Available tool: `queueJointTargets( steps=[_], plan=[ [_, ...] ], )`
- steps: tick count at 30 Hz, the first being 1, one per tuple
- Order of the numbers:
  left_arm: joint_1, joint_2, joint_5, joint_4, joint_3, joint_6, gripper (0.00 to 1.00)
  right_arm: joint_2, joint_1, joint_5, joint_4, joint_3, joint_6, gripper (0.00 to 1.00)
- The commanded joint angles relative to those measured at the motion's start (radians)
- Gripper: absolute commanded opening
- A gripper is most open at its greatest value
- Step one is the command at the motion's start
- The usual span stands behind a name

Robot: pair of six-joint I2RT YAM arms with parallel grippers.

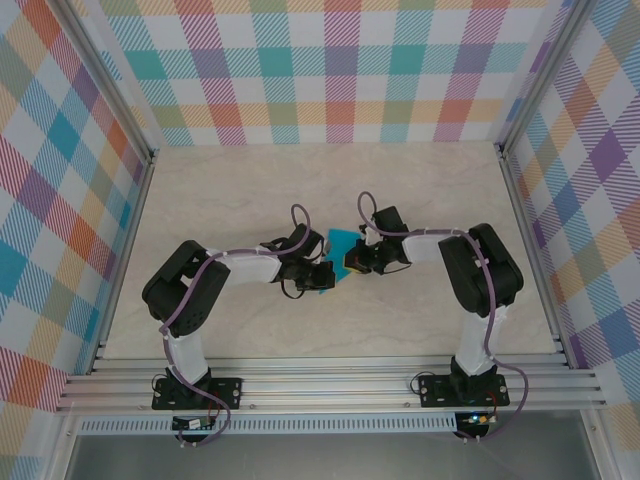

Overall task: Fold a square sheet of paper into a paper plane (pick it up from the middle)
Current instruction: Third fold the triangle at the center of the table.

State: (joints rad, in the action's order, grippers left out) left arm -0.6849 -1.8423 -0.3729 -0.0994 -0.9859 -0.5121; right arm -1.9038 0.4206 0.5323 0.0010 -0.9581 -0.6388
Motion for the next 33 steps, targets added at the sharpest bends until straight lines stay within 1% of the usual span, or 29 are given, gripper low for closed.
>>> queueJointTargets(
  steps=[1,6,13,18,24,27,30,33],
  plan=[
    [-0.001,0.005,0.048,-0.115,0.039,0.015,0.00,-0.003,-0.049,0.007,0.081,0.030,0.017,0.01],
    [-0.001,0.007,0.040,-0.111,0.040,0.017,0.00,0.000,-0.115,0.061,0.148,0.055,-0.002,0.03],
    [-0.001,0.006,0.031,-0.107,0.037,0.018,0.00,0.106,-0.112,0.093,0.063,0.029,0.029,0.05],
    [-0.001,0.006,0.029,-0.103,0.034,0.019,0.00,0.116,-0.044,0.114,0.068,0.041,0.006,0.03],
    [0.000,0.005,0.026,-0.108,0.028,0.022,0.00,0.053,0.038,0.111,0.082,0.032,-0.022,0.01],
    [-0.001,0.006,0.025,-0.111,0.028,0.023,0.00,0.023,0.046,0.105,0.085,0.033,-0.028,0.01],
    [-0.001,0.011,0.029,-0.115,0.029,0.026,0.00,0.000,0.047,0.063,0.043,0.027,-0.010,0.00],
    [0.001,0.025,0.031,-0.120,0.030,0.027,0.01,-0.031,0.046,0.051,0.010,0.016,0.007,0.00]
  ],
)
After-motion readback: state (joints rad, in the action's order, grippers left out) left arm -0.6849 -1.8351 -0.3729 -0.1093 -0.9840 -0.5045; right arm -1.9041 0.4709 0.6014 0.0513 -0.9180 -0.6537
